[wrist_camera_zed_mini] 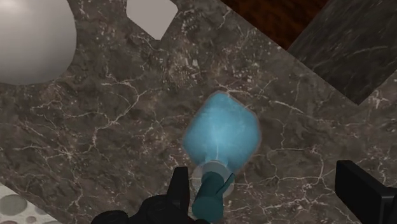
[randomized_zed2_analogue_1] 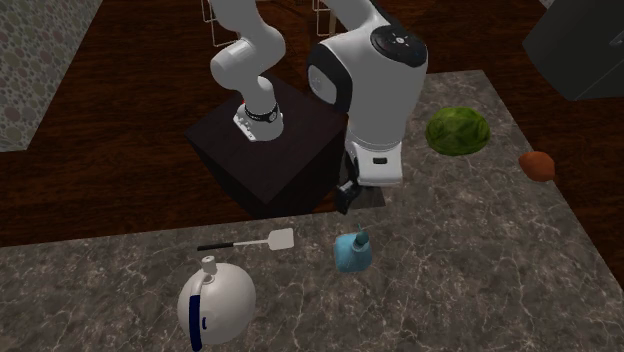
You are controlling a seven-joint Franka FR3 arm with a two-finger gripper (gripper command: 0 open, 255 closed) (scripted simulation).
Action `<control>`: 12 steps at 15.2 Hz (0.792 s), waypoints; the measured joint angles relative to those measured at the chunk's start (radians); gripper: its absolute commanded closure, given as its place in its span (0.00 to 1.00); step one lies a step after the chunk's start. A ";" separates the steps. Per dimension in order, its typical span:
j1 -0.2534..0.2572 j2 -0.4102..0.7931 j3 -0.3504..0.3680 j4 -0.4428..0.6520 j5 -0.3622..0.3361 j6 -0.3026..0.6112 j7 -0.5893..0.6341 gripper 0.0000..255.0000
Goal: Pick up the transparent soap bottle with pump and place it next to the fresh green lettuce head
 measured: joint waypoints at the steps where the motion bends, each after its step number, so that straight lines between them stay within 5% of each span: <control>1: -0.003 0.034 -0.006 0.030 0.008 0.005 -0.013 0.00; 5: -0.022 0.189 -0.027 0.173 0.050 0.021 -0.070 0.00; 12: -0.034 0.255 -0.033 0.163 0.066 0.098 -0.090 0.00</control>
